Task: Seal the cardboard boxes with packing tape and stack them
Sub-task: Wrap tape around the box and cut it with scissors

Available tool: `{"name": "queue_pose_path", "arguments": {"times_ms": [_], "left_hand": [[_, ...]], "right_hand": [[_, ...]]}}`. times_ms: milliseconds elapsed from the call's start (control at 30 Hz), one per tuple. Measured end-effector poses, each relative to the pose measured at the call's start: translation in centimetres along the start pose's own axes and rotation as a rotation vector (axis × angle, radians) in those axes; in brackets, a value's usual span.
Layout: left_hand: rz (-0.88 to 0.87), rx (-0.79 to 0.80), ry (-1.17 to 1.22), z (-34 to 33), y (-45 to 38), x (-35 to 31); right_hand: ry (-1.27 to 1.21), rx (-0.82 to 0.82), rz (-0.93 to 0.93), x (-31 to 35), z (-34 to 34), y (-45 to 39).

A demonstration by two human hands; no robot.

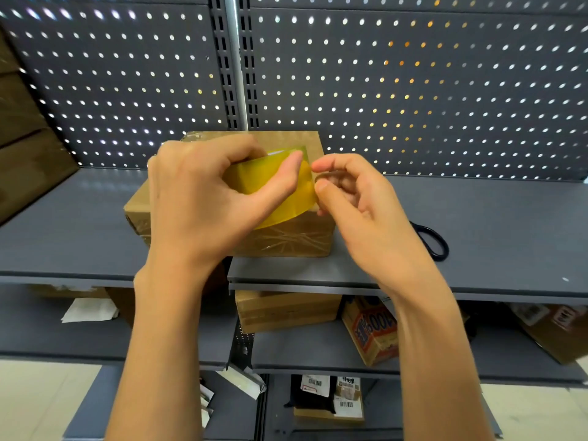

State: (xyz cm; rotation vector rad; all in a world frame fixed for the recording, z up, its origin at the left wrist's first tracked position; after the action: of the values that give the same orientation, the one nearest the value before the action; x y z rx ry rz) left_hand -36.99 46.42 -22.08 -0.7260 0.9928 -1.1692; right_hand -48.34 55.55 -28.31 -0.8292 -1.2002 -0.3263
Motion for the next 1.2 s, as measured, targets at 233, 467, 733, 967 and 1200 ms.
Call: {"name": "queue_pose_path", "arguments": {"times_ms": [233,467,733,967,1200], "left_hand": [[-0.05,0.01,-0.034,-0.1,0.4,-0.3],[-0.062,-0.008,-0.063,-0.2,0.6,-0.4],[-0.045,0.013,-0.08,-0.7,0.8,0.0],[0.093,0.057,0.051,-0.6,0.2,1.8],[0.101,0.144,0.09,-0.7,0.1,1.2]], "right_hand": [[-0.165,0.015,-0.063,-0.7,1.0,-0.2],[0.082,-0.044,-0.03,-1.3,1.8,-0.2],[0.457,0.246,-0.059,-1.8,-1.0,-0.2],[0.172,0.29,0.19,2.7,-2.4,0.2],[-0.081,0.135,0.182,2.2,-1.5,-0.6]]}}
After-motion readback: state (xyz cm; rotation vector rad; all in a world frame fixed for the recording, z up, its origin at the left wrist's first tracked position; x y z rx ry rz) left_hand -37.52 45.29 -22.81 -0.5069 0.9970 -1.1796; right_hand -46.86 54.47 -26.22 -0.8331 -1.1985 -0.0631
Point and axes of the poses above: each hand's wrist, its own y-axis away from the middle knuckle, its own z-axis out of the back of the hand, x = y × z, the point moved 10 cm from there along -y, towards the middle knuckle, and after that the axes turned 5 degrees about -y, right-handed, at the moved point
